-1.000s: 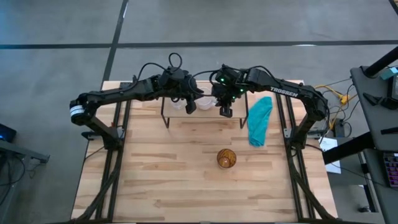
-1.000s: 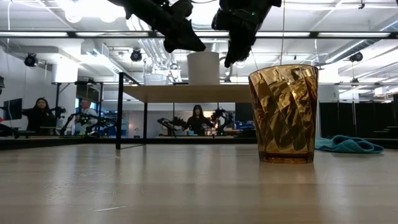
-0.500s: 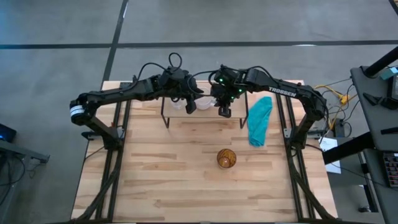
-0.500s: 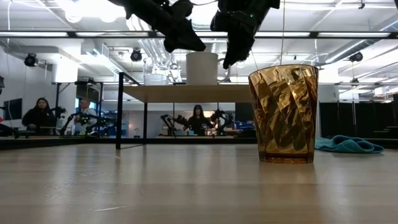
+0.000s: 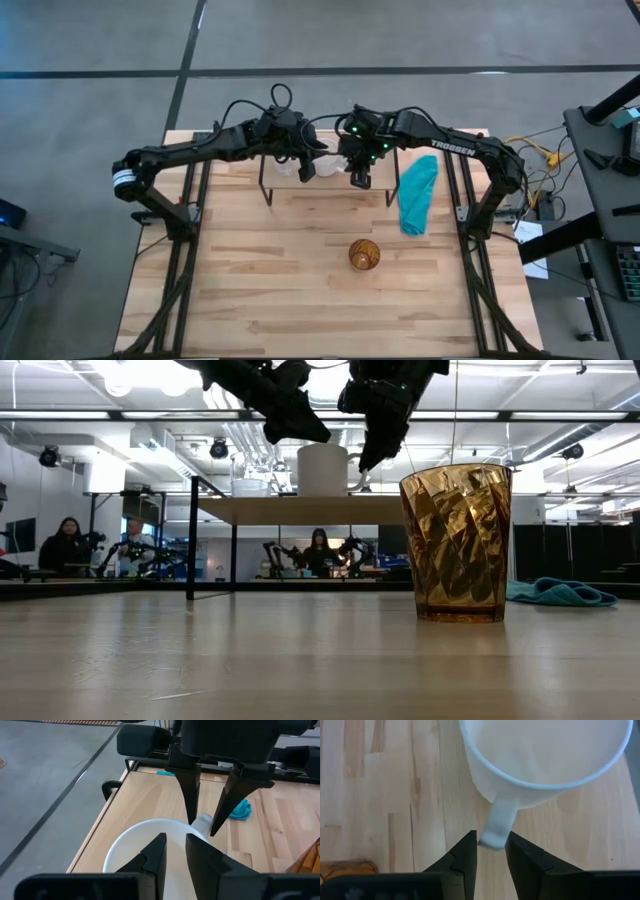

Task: Stack small to large cups/mugs on shelf
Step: Put the white mug on the shelf, then put the yellow glass cup on the shelf

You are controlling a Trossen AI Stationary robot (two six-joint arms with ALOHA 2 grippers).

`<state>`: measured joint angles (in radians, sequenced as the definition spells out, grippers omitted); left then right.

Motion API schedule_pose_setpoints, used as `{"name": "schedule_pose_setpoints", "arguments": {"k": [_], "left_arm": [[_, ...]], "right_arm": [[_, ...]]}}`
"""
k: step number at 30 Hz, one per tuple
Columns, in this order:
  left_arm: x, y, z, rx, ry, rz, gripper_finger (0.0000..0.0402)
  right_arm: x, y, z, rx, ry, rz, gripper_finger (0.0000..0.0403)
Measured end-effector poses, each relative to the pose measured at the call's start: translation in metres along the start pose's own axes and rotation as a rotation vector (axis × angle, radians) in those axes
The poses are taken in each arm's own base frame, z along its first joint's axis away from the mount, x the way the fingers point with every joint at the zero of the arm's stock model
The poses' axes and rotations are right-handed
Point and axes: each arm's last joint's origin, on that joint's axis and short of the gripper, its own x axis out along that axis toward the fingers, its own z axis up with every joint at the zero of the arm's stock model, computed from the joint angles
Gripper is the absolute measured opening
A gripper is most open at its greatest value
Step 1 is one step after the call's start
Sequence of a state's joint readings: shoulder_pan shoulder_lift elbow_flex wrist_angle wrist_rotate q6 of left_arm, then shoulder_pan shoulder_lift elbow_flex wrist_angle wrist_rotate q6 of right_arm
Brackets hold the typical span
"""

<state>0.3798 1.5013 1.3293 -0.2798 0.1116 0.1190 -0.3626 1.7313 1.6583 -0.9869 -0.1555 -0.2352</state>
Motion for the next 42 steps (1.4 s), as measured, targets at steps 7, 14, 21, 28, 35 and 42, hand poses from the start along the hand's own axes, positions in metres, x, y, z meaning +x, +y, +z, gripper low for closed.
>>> {"name": "schedule_pose_setpoints", "arguments": {"k": [7,14,21,28,35,42], "left_arm": [[-0.007,0.002,0.008,0.004,-0.03,0.008,0.0059],[-0.04,0.001,0.027,0.01,-0.118,0.022,0.0059],[-0.102,-0.007,0.042,0.012,-0.159,0.009,0.0059],[-0.166,-0.019,0.047,0.03,-0.267,-0.003,0.0059],[-0.205,-0.027,0.045,-0.008,-0.347,-0.028,0.0059],[-0.222,-0.029,0.043,-0.026,-0.389,-0.044,0.0059]], "right_arm": [[-0.013,0.002,-0.001,0.014,0.055,-0.013,0.0095],[-0.04,0.009,-0.005,0.14,0.147,0.023,0.0085],[-0.064,0.046,-0.013,0.196,0.328,0.109,0.0075],[-0.065,0.105,-0.007,0.153,0.334,0.174,0.0082],[-0.056,0.145,-0.001,0.28,0.26,0.142,0.0075],[-0.035,0.157,-0.004,0.41,0.229,0.077,0.0073]]}}
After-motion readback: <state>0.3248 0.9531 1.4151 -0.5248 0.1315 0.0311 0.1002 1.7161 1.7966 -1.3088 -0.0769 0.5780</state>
